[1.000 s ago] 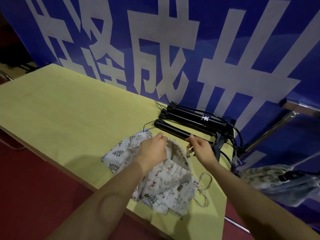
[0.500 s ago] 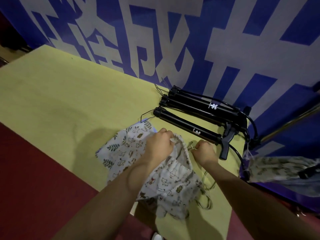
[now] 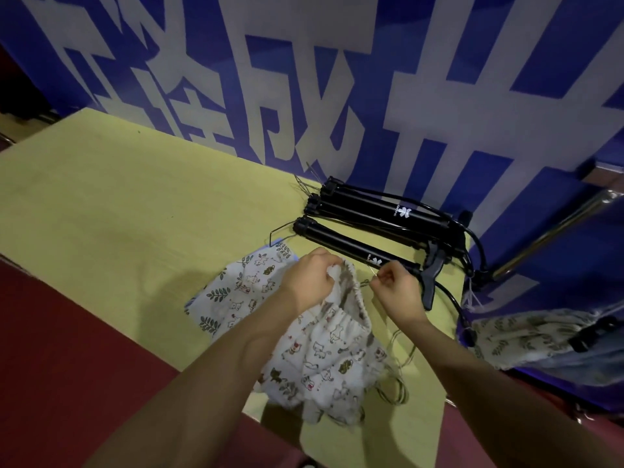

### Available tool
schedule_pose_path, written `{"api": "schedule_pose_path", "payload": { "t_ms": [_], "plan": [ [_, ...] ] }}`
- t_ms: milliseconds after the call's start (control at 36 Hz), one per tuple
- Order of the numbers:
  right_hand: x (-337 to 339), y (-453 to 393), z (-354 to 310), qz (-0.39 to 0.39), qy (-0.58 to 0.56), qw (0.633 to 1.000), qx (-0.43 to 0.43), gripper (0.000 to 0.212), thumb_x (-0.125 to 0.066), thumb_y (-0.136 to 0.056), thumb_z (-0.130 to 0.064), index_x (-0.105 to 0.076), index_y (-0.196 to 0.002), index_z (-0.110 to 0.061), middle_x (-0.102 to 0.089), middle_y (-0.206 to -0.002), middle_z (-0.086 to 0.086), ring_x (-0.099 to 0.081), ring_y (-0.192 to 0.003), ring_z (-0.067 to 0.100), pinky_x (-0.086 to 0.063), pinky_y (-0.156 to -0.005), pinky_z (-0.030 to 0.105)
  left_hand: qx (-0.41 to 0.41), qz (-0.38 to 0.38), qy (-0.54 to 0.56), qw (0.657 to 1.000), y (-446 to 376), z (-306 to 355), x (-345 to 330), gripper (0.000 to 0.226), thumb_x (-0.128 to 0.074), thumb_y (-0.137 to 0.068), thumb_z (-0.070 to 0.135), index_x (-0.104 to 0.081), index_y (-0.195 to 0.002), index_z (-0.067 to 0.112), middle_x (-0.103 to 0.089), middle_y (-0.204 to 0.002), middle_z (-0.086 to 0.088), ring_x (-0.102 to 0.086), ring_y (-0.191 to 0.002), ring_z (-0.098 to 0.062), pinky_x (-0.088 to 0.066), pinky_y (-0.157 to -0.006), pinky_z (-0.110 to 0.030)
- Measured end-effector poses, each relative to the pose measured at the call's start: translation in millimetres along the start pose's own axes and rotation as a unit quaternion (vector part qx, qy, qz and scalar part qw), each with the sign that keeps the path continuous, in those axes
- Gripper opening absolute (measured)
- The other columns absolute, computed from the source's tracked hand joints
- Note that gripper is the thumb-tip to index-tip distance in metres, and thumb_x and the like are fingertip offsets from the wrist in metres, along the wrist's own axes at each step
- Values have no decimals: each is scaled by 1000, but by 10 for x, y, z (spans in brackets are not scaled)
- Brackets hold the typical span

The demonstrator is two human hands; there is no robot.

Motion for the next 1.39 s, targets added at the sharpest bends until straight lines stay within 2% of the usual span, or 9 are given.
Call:
{"api": "schedule_pose_path", "payload": {
  "t_ms": [83,250,444,583,694,861,1000,1194,1389],
  "plan": [
    [132,44,-273,10,-77,996,36,6,-62,-84,-6,-57,-84,-8,-56,-74,-2,-51,-67,9,-41,-62,18,-18,-18,3,1000,19,92,32,54,-45,-86,-5,-50,-135,18,-49,-128,0,-53,-111,-20,-49,-91,-40],
    [92,98,-755,-61,-94,984,141,22,-70,-73,-1,-61,-68,-21,-58,-96,-9,-55,-105,19,-46,-93,35,-28,-31,28,999,37,224,195,59,-47,-85,-8,-44,-140,12,-44,-132,-5,-51,-116,-22,-45,-93,-29],
    [-126,194,-934,-119,159,966,168,2,-65,-79,-21,-64,-78,-21,-49,-131,0,-34,-126,22,-25,-103,30,-44,-44,32,998,124,336,399,61,-55,-86,2,-37,-144,9,-37,-141,-7,-41,-129,-23,-34,-104,-28],
    [-230,158,-1074,-135,308,927,167,25,-54,-91,-38,-62,-114,-33,-34,-148,5,-28,-133,32,-22,-105,41,-47,-1,12,999,82,296,621,62,-48,-85,-4,-38,-144,12,-38,-142,-5,-41,-130,-22,-35,-105,-28],
    [-273,37,-1102,-155,273,936,161,33,-55,-89,-33,-58,-122,-38,-50,-126,1,-47,-118,24,-35,-97,41,-45,29,15,998,8,256,825,58,-49,-86,-2,-40,-142,11,-39,-139,-5,-44,-127,-22,-39,-104,-31],
    [-1,-108,-1028,-91,-11,992,86,19,-58,-91,-11,-66,-109,-11,-63,-102,0,-61,-87,11,-50,-75,18,-11,37,-23,999,-115,117,790,53,-46,-87,6,-42,-139,12,-41,-134,-6,-47,-121,-26,-46,-96,-41],
    [46,-359,-687,-69,85,994,31,28,-48,-94,-17,-58,-120,-13,-62,-100,4,-63,-83,27,-53,-75,45,33,34,-64,997,-195,-3,580,39,-44,-90,9,-52,-128,8,-44,-128,-8,-50,-114,-30,-49,-87,-42],
    [-184,-682,-288,-135,279,950,20,47,-54,-94,-29,-43,-136,-12,-49,-134,14,-51,-118,31,-45,-96,41,67,34,-83,994,-421,-58,372,25,-44,-90,8,-58,-110,6,-45,-120,-8,-58,-97,-31,-49,-75,-39],
    [-489,-914,-200,-176,375,907,67,51,-54,-92,-37,-39,-135,-13,-52,-128,12,-50,-117,30,-40,-96,39,78,1,-132,988,-627,-138,259,24,-42,-93,9,-55,-113,5,-42,-129,-13,-59,-91,-33,-43,-69,-36]
  ]
}}
Point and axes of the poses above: each hand's wrist, its own y-axis away from the middle knuckle, its own x-axis out of the back of the hand, z = x × y, the point moved 9 cm from there along -y, towards the middle knuckle
